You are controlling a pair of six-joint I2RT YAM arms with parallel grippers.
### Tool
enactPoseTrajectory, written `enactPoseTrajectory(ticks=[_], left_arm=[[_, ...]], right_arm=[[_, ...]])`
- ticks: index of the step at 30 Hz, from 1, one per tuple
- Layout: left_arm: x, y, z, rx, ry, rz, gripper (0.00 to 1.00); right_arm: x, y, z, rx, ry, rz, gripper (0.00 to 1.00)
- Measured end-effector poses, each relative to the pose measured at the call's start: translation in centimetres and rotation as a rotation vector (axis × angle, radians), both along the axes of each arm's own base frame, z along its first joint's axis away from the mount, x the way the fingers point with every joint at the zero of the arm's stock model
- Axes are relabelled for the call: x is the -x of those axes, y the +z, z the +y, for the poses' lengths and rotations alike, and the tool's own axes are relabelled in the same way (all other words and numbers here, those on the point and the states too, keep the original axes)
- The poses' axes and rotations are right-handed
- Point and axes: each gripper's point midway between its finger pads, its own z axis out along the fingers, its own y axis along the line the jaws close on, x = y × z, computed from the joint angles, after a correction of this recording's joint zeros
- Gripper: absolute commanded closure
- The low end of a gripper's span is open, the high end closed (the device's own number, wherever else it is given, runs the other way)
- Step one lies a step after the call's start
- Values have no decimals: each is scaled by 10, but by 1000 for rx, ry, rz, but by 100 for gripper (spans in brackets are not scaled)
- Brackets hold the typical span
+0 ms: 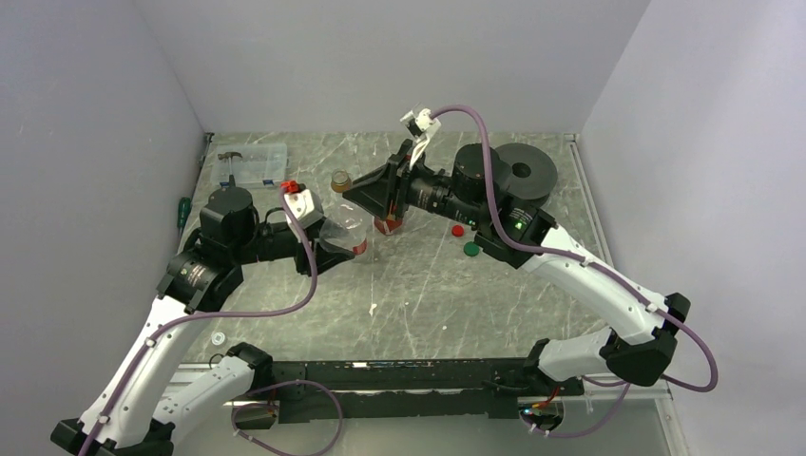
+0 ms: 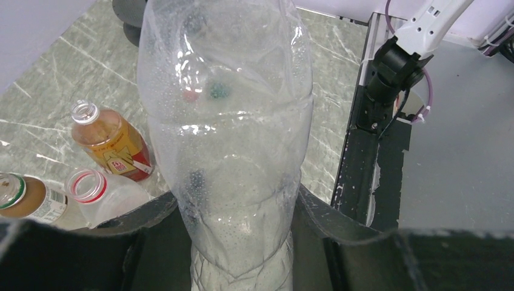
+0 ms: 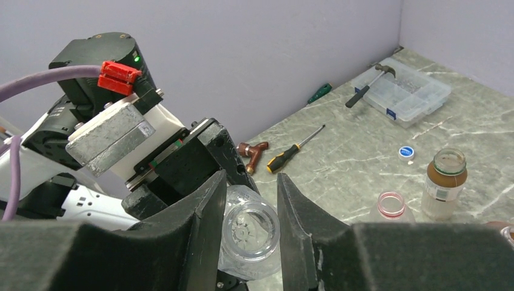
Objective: Unscrew the bottle caps
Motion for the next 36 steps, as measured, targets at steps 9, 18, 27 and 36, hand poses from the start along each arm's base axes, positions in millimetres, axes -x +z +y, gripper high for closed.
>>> enactPoseTrajectory(ticks=[9,18,27,36], left_arm=[[-5,-3,1,-6,33,19,16],[-19,-14,7,-36,128,75,0],[-23,-45,22,-182,199,200,1],[-49,-80,67,-319,455,229,0]], right_arm=[[-4,-3,0,8,-31,6,100],[-10,-28,-9,128,-81,-6,100],[-36,-72,-41,327,-264,-112,100],[-73,-185,-60,599,-438,-116,100]])
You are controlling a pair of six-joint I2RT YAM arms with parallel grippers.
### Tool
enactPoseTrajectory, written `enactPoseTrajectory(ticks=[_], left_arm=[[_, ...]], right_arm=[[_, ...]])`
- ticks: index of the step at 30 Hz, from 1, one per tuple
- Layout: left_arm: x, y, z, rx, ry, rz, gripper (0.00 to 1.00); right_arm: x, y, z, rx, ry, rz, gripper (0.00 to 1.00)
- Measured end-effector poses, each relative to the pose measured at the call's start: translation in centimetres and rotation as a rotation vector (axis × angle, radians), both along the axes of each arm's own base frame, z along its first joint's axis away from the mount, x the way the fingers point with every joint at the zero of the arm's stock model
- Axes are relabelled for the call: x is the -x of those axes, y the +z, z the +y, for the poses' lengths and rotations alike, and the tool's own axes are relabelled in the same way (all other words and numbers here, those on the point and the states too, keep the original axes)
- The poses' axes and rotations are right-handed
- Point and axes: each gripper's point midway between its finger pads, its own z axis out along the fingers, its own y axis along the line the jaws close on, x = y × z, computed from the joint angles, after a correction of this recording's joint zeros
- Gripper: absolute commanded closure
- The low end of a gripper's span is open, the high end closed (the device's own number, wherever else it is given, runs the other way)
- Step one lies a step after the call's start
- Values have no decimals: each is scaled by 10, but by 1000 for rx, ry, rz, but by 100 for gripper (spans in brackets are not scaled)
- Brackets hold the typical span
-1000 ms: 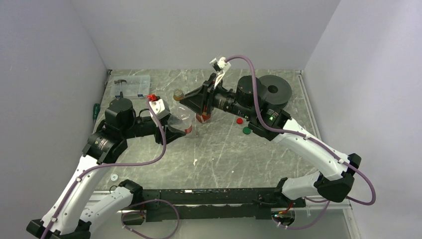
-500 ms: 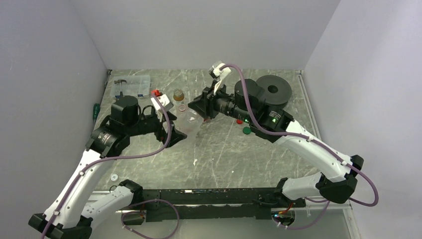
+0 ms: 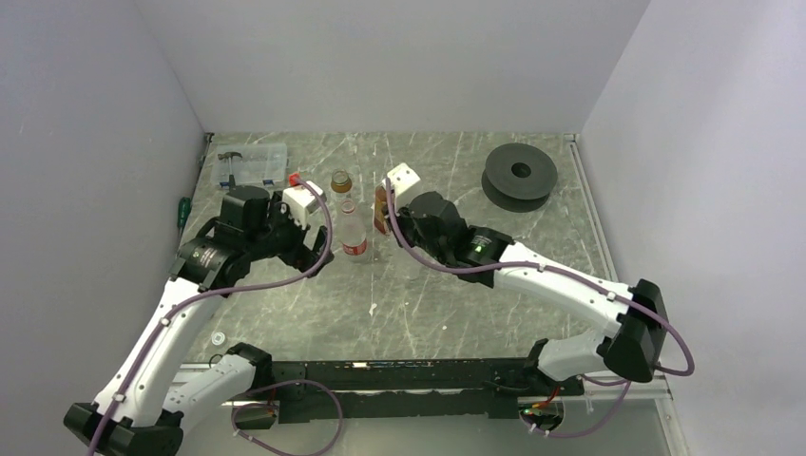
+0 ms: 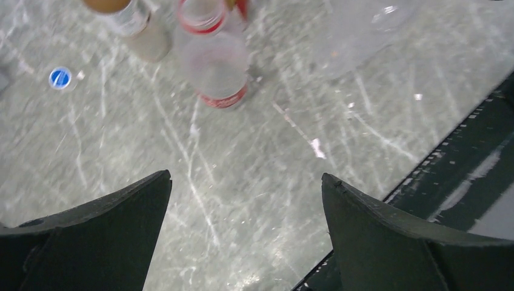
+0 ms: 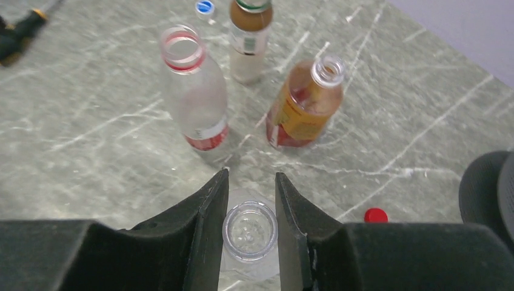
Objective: Unscrew the bottle caps
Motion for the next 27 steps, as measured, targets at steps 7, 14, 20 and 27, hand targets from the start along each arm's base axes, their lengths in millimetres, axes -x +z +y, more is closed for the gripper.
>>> enactPoseTrajectory(ticks=[7,14,20,27], left_arm=[[-29,-40,39,-87,192,83,0],[-56,-61,72,-104,331,147,1],[-63,-71,79,-110,361,173,1],[-68,-74,85,-129,389,154,1]], right_arm=[[-17,-26,-3,9,-92,-36,100],[-26,-41,0,-15,-138,-44,100],[-27,-54,1,-23,-155,-27,91],[-31,-54,-1,-56,-183,-29,60]])
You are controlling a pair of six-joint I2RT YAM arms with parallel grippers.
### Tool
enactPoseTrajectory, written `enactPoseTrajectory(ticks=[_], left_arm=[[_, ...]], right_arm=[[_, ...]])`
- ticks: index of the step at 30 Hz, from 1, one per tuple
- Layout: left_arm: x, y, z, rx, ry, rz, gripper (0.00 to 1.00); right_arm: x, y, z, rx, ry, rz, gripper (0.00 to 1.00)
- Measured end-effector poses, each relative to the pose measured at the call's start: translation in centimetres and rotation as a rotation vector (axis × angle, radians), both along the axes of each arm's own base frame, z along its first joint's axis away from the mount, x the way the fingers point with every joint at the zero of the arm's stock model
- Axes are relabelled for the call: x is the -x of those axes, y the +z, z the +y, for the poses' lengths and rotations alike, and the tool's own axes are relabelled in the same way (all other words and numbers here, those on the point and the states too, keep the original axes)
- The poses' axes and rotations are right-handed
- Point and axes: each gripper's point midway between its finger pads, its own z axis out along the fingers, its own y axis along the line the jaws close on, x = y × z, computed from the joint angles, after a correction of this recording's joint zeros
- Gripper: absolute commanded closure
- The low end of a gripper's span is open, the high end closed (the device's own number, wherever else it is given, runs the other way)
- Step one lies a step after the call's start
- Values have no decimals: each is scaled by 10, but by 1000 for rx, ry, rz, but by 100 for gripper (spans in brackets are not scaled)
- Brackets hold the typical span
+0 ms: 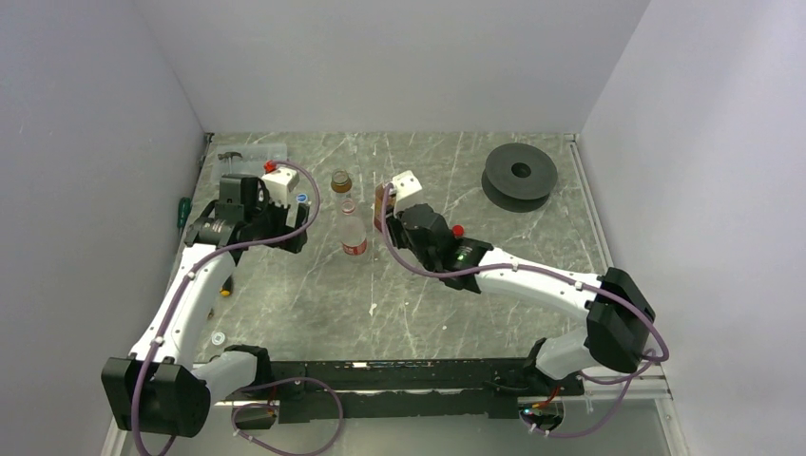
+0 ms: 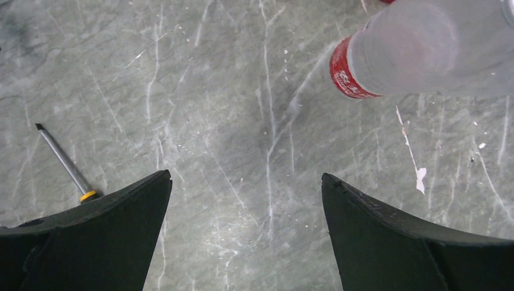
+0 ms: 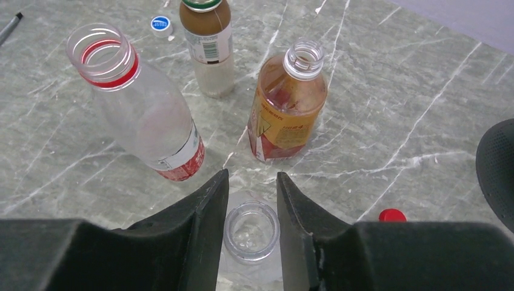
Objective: Unscrew the bottle caps
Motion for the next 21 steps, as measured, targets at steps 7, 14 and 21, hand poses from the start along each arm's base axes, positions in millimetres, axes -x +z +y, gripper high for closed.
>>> enactPoseTrajectory(ticks=[7,14,21], left_arm=[[-6,-2,5,-24,23,-7,1],[-8,-1,8,-34,34,-15,1],[-8,-1,9,-39,40,-16,1]], right_arm=[[-4,-2,-4,-30,-22,18,41],[-1,0,-7,-32,-20,29,31],[5,-4,-8,-15,0,51,31]])
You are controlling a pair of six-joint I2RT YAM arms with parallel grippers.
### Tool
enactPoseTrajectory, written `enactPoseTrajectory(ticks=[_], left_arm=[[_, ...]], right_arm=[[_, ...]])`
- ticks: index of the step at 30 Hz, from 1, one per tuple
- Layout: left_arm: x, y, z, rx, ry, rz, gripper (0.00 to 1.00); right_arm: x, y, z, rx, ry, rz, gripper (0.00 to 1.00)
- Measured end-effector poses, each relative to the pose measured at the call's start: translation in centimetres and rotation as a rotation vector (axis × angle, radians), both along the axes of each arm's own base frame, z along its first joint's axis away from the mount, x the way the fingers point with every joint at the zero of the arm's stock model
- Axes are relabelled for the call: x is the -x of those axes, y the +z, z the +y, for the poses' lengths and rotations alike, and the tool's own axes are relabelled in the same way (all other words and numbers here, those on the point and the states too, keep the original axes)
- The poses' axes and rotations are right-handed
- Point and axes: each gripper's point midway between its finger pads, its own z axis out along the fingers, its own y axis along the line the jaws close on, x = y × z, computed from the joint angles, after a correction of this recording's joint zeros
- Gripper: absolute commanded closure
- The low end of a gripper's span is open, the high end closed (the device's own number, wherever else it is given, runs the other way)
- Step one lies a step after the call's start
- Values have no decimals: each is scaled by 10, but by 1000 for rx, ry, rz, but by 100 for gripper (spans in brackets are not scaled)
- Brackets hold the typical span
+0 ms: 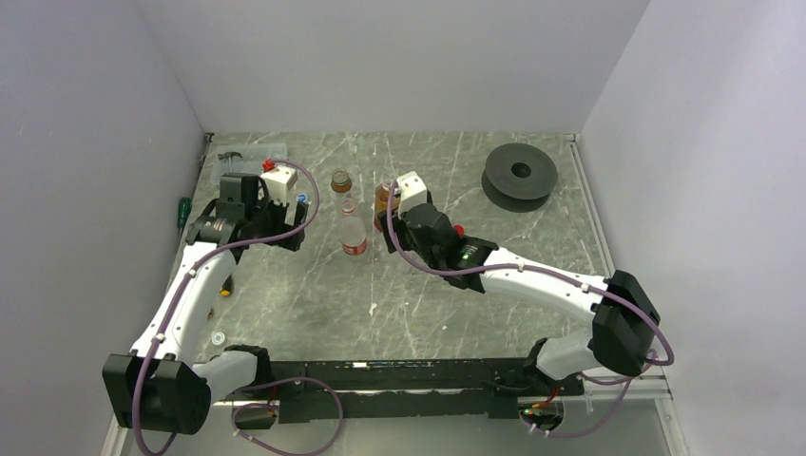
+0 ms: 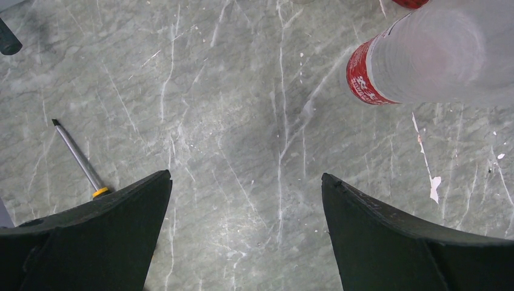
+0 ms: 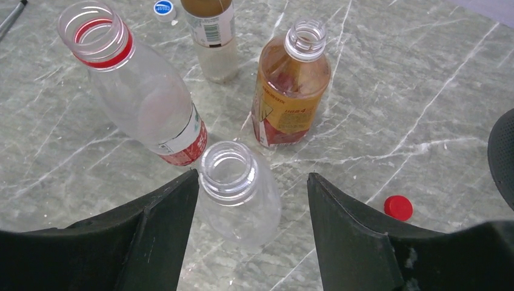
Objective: Unscrew the bottle caps
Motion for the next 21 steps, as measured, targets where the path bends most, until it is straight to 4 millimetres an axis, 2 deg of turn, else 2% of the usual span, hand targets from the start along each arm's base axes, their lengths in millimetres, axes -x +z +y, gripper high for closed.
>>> enactPoseTrajectory(ticks=[10,13,15,20,21], left_arm=[[0,0,0,1,1,0,1],[0,0,0,2,1,0,1],[0,1,0,4,1,-1,0],[-2,6,-1,4,1,-13,1],[-2,6,-1,5,1,-14,1]], right_arm=[[2,1,1,9,15,13,31],[2,5,3,4,20,12,28],[2,6,3,5,22,14,23],[5,10,5,3,36,23,1],[5,11,5,1,38,24,0]])
